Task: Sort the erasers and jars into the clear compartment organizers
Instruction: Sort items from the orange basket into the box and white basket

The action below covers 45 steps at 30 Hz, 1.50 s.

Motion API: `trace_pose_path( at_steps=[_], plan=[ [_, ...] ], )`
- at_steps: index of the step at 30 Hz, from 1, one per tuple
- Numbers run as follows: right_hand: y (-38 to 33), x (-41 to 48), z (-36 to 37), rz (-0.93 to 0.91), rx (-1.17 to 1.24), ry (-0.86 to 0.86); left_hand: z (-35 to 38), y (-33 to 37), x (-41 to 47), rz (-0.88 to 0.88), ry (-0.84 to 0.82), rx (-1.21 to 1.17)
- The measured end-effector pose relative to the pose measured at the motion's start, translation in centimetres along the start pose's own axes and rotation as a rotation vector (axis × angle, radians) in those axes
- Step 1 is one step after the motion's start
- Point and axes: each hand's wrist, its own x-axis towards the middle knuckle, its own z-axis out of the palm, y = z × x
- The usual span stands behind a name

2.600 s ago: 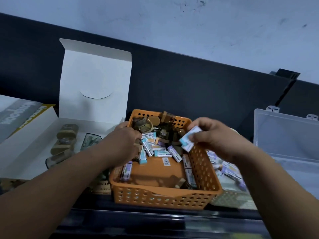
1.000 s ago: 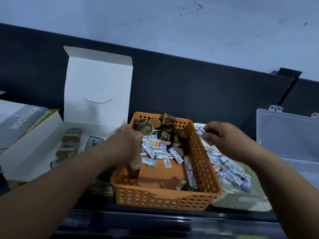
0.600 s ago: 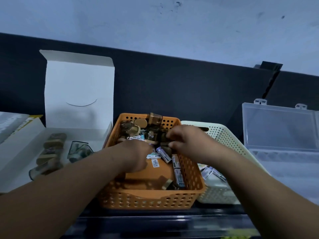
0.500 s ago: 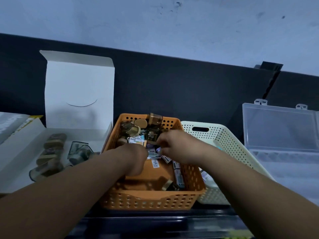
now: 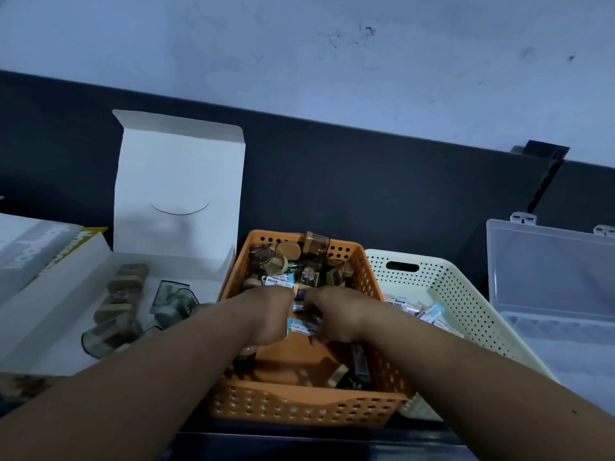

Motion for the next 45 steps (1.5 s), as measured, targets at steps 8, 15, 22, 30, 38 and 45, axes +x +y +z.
trace_pose_path(
  at_steps=[8,15,22,30,38,45],
  plan=[
    [0.2,0.2,0.5,-0.033,-0.006,-0.002,0.4,0.0,0.9,0.013,-0.016,0.004],
    [2.0,-2.9,-2.9,-0.023,0.3,0.354,-2.7,1.5,-0.3,0.008,0.233,-0.309],
    [8.2,-9.2,-4.5,0.094,0.629,0.527,-4.3,7.6,0.2,0.145,0.318,-0.688],
    [12.3,-12.1,-2.4,0.224,0.568,0.501,-1.1,13.0,3.3,0.175,0.236,-0.779],
    [10.7,-9.9,-3.2,0.139,0.488,0.516,-3.8,7.0,2.0,0.012,0.434,-0.633],
    [7.2,-3.6,-5.1,0.021,0.481,0.516,-5.6,0.9,2.4,-0.133,0.515,-0.503]
  ],
)
